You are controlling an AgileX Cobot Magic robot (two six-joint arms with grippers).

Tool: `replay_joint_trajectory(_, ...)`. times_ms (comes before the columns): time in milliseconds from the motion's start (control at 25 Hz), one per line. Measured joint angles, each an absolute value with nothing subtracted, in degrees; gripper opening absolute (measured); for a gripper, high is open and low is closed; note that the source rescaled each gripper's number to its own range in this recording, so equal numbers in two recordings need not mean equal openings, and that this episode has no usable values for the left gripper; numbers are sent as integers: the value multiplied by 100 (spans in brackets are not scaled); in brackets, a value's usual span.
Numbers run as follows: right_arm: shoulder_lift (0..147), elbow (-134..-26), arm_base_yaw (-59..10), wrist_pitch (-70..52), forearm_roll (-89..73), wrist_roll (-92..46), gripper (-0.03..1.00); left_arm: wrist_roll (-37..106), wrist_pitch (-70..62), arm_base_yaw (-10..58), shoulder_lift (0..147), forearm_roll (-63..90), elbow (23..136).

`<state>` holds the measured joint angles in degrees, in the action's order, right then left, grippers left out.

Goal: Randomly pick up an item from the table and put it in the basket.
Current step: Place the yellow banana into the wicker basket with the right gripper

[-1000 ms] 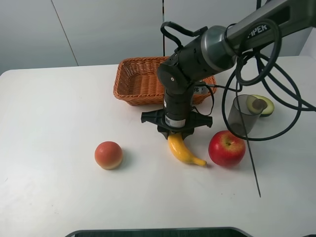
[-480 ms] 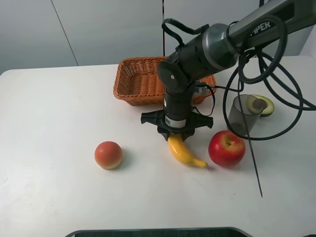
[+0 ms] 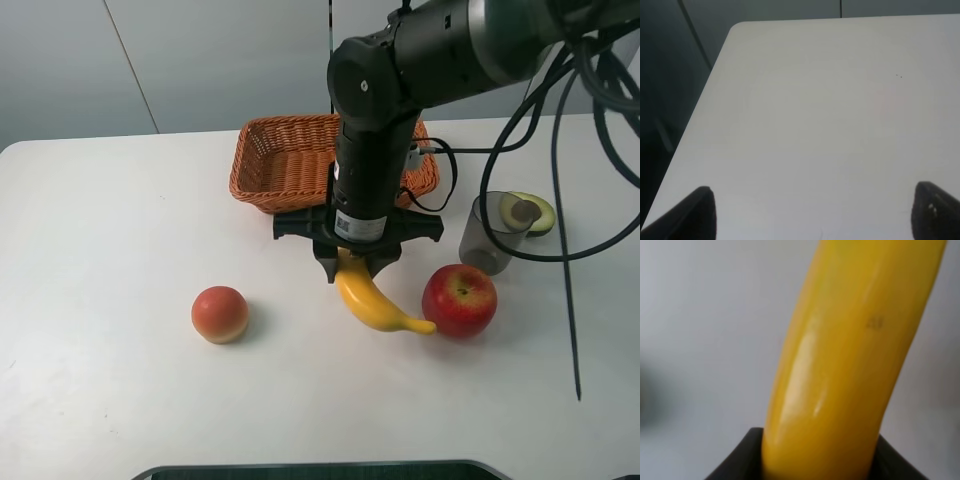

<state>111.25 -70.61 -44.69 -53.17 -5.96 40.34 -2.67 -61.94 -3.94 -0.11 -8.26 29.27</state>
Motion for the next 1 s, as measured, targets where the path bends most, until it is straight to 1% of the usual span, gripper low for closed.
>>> replay_joint_trajectory(120, 10885, -7061, -4494, -5579, -832, 3498, 0, -267, -6194, -394, -11, -826, 2927)
replay_joint_trajectory(400, 10349, -7086, -4422, -5744, -857, 2028, 0, -267, -6194, -394, -11, -826, 2927)
replay_joint_trajectory(640, 10294, -7659, -4189, -6254, -800, 868, 0, -267, -6194, -394, -11, -826, 2927)
replay_joint_trajectory(1000, 10294, -8256, -4035, -6422, -333, -1624, 0, -267, -6194, -394, -11, -826, 2927)
